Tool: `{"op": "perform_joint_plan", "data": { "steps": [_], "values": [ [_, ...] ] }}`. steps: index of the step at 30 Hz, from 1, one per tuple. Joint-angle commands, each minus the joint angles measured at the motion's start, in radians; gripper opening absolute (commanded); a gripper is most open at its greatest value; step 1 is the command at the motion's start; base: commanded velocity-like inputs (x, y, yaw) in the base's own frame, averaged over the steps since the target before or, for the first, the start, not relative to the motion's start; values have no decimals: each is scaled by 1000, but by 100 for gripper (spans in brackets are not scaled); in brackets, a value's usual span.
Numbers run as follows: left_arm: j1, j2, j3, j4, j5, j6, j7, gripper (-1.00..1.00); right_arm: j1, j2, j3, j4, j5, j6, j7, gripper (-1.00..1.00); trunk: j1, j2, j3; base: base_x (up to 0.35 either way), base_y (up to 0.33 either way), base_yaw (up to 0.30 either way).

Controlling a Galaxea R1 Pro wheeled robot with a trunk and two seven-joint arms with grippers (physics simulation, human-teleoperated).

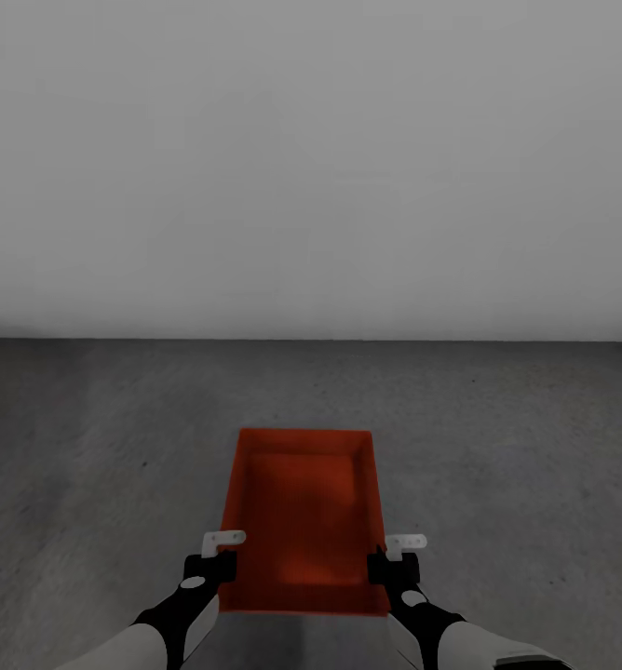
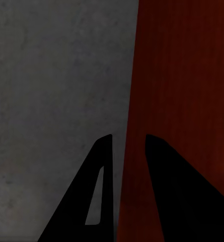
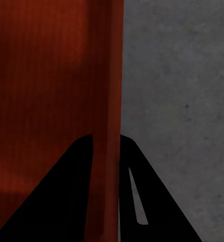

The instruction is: Move the two storage containers from the living room to the garage. In the garage, place one container on the floor and stack the other container on top of it (either order is fine).

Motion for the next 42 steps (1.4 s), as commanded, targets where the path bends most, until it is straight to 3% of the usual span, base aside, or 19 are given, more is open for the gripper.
{"op": "perform_joint_plan", "data": {
  "steps": [1, 8, 28, 42],
  "values": [
    [0, 0, 19, 3, 4, -5, 11, -100, -1, 1, -49, -3, 31, 1, -4, -100, 0, 0, 0, 0, 0, 10],
    [0, 0, 19, 3, 4, -5, 11, -100, -1, 1, -49, -3, 31, 1, -4, -100, 0, 0, 0, 0, 0, 3],
    [0, 0, 19, 5, 4, -5, 11, -100, -1, 1, -49, -3, 31, 1, -4, -100, 77, -140, -63, 0, 0, 0],
    [0, 0, 19, 4, 4, -5, 11, -100, -1, 1, -49, -3, 31, 3, -4, -100, 77, -140, -63, 0, 0, 0]
  ]
}}
